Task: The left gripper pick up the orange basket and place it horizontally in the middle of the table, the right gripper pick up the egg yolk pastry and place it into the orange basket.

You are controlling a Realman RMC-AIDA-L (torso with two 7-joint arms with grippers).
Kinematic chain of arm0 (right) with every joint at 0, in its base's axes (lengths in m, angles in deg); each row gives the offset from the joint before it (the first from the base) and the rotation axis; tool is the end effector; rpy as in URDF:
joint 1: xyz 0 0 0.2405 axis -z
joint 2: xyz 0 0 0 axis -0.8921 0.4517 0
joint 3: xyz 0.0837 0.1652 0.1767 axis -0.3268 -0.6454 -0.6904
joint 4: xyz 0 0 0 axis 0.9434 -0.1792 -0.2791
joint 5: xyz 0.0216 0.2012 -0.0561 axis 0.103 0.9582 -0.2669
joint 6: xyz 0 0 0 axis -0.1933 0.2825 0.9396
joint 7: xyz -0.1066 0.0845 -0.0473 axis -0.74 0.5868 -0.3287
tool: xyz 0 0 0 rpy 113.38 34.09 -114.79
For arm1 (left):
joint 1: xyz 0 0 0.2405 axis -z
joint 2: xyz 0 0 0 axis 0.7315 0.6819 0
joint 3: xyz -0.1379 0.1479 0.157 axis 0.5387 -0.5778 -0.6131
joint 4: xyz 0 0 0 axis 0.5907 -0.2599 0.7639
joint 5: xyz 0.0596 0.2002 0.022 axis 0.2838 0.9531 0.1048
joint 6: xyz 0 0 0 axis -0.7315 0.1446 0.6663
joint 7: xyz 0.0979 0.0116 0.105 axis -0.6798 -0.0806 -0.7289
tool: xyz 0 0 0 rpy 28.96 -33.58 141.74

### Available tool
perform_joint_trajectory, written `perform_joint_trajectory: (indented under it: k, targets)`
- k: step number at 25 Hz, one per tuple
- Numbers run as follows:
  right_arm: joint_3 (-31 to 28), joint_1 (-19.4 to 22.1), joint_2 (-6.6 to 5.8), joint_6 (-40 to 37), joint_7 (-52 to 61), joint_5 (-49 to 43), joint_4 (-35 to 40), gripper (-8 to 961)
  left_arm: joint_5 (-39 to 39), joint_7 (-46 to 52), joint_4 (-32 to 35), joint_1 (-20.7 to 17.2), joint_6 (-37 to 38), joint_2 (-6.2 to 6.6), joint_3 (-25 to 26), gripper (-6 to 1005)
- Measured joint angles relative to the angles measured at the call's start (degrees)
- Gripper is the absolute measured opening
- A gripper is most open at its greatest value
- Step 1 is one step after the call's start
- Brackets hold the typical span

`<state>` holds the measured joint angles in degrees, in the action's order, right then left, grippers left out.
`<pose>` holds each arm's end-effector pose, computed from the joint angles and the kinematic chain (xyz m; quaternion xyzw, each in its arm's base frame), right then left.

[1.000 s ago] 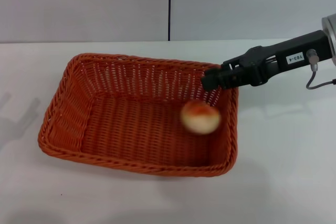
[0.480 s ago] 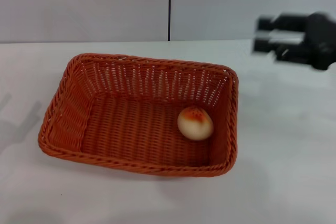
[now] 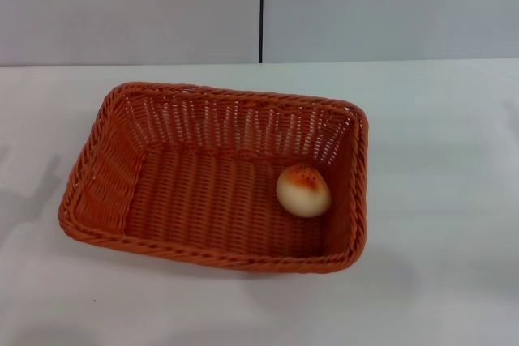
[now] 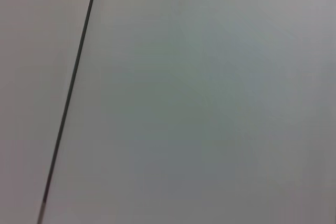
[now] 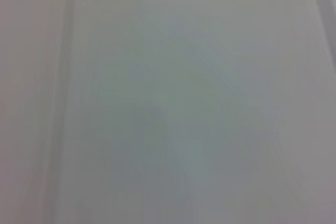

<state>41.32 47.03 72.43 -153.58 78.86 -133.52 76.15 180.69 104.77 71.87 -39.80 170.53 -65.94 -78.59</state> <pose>0.3351 0.2597 0.0670 -0.6798 0.1373 0.4675 0.5482 -0.3720 0.1905 0.0468 -0.6829 -0.2298 -0.4321 0.5423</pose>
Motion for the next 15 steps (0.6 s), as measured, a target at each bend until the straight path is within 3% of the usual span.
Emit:
perform_joint_trajectory:
  k: [1, 2, 7, 15]
  targets:
    - [0.00, 0.00, 0.00, 0.00, 0.00, 0.00, 0.00, 611, 0.00, 0.00, 0.00, 0.00, 0.00, 0.00, 0.00, 844]
    - [-3.59, -0.25, 0.08, 0.61, -6.43, 0.06, -4.70, 611, -0.05, -6.73, -4.00, 0.02, 0.35, -0.08, 1.66, 844]
    - [-9.03, -0.96, 0.30, 1.77, -18.74, 0.47, -11.92, 611, -0.05, -10.65, -6.04, 0.12, -0.28, -0.26, 2.90, 844]
    - [-10.93, -2.45, 0.33, 4.37, -19.97, 0.88, -13.75, 611, -0.02, -15.78, -7.95, -0.01, -3.18, -0.31, 3.75, 844]
